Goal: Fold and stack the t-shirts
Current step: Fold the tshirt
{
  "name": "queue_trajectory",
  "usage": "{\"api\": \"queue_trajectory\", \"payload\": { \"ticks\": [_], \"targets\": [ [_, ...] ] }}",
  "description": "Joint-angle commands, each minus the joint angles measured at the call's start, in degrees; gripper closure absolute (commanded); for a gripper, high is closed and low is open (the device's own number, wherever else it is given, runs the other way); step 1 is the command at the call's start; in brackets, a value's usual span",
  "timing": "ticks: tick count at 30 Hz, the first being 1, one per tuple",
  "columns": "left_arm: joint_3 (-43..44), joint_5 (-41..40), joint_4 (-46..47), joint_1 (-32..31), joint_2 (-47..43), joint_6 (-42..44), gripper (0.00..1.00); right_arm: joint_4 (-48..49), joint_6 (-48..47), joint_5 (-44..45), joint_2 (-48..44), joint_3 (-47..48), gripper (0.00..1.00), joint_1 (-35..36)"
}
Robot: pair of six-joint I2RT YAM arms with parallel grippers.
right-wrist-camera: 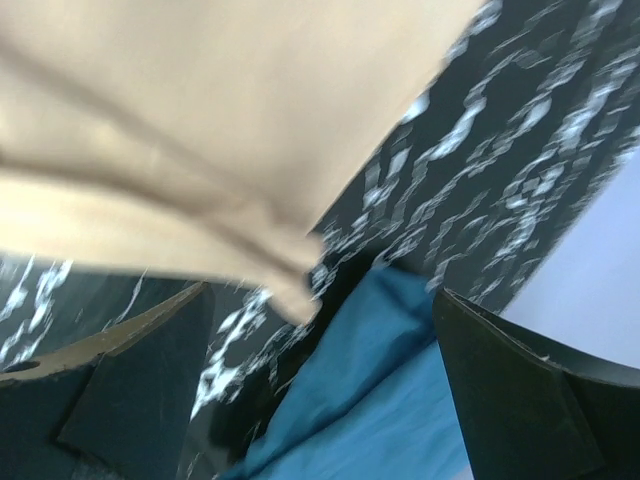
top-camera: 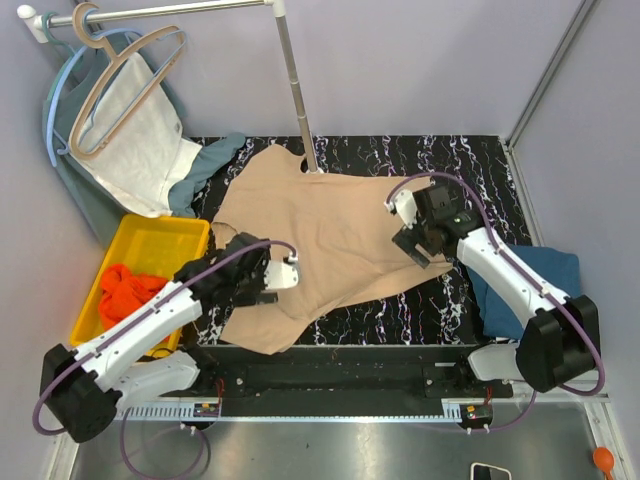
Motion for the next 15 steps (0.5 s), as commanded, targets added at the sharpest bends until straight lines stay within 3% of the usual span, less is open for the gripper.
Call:
{"api": "queue_trajectory", "payload": {
  "ticks": [1, 7, 15],
  "targets": [
    [1.78, 8.04, -10.68, -4.16, -1.27, -6.57, 0.01, -5.03, 1.72, -3.17, -2.94, -3.59, 0.0, 0.48],
    [2.49, 13.66, -15.43, -9.87, -1.88, -9.13, 0.01, -4.69, 5.76, -3.44, -3.64, -3.95, 0.02, 0.57],
    [-0.14, 13.93, -16.23, -14.44, -5.04, -8.51, 0.01, -2.04, 6.04, -4.67, -3.38, -4.82, 0.07, 0.57]
  ]
}}
